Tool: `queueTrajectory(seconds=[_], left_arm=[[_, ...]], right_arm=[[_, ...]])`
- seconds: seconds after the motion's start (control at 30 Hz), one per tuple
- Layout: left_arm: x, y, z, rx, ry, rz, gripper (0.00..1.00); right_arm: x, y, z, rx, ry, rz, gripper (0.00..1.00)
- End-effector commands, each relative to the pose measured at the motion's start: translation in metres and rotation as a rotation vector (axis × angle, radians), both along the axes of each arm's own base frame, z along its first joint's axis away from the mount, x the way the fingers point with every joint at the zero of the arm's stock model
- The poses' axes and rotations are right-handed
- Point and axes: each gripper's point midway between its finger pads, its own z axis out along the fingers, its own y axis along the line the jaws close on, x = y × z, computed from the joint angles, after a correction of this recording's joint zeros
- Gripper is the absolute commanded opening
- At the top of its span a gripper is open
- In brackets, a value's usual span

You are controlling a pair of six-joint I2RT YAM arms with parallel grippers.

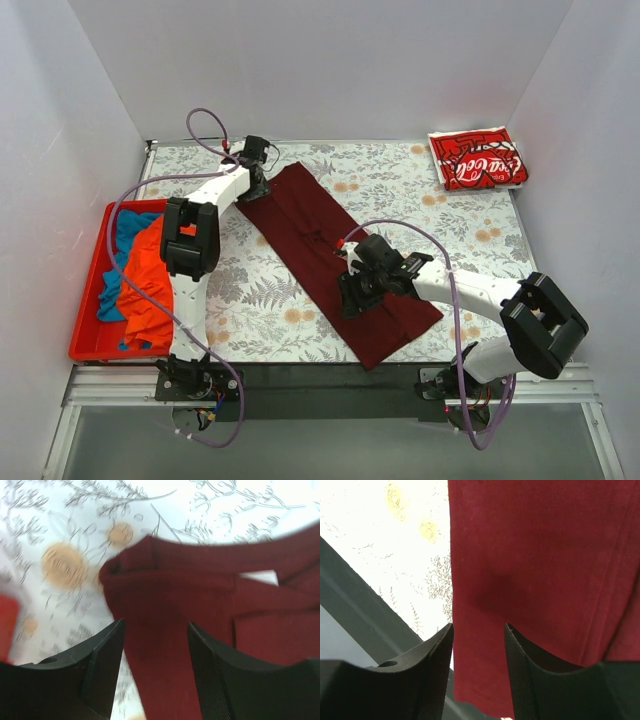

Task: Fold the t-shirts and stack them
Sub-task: Fold the tshirt

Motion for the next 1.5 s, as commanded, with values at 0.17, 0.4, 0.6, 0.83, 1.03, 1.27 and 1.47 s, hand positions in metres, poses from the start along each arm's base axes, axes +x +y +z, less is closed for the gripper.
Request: queueTrajectory(seconds=[0.17,0.4,0.6,0.83,1.03,1.27,1.47], left_arm=[[-0.071,-0.068,0.048,-0.159,-0.047,-0.016,0.47],[-0.105,-0.074,-0.006,-0.186,0.071,0.011,0.38],[-0.103,-0.075,-0.031,-0.167,0.091,0.002,0.33],[-0.059,-0.076,-0.058,-0.075,0.059,-0.083,0.31],[-0.001,-0.085,-0.059,-0.056,-0.023,-0.144,0.35],[0.033,-0.096,-0.038,-0.056,-0.098,-0.212,0.49],[0.029,-0.109,0.039,-0.166,-0.189,-0.225,0.62]], right_arm=[[-0.015,-0.015,-0.002,-0.036,0.011,0.068,0.43],[-0.027,-0.022,-0.010,-0.055,0.050,0.102,0.35],[-0.043,-0.023,-0.027,-0.094,0.125,0.136,0.34],[-0.049,0.005,-0.040,-0.094,0.206,0.183,0.33],[-0.029,0.063,-0.051,-0.067,0.243,0.222,0.31],[0.003,0.103,-0.044,-0.035,0.187,0.215,0.32],[0.015,0.097,0.002,-0.004,0.048,0.210,0.42]])
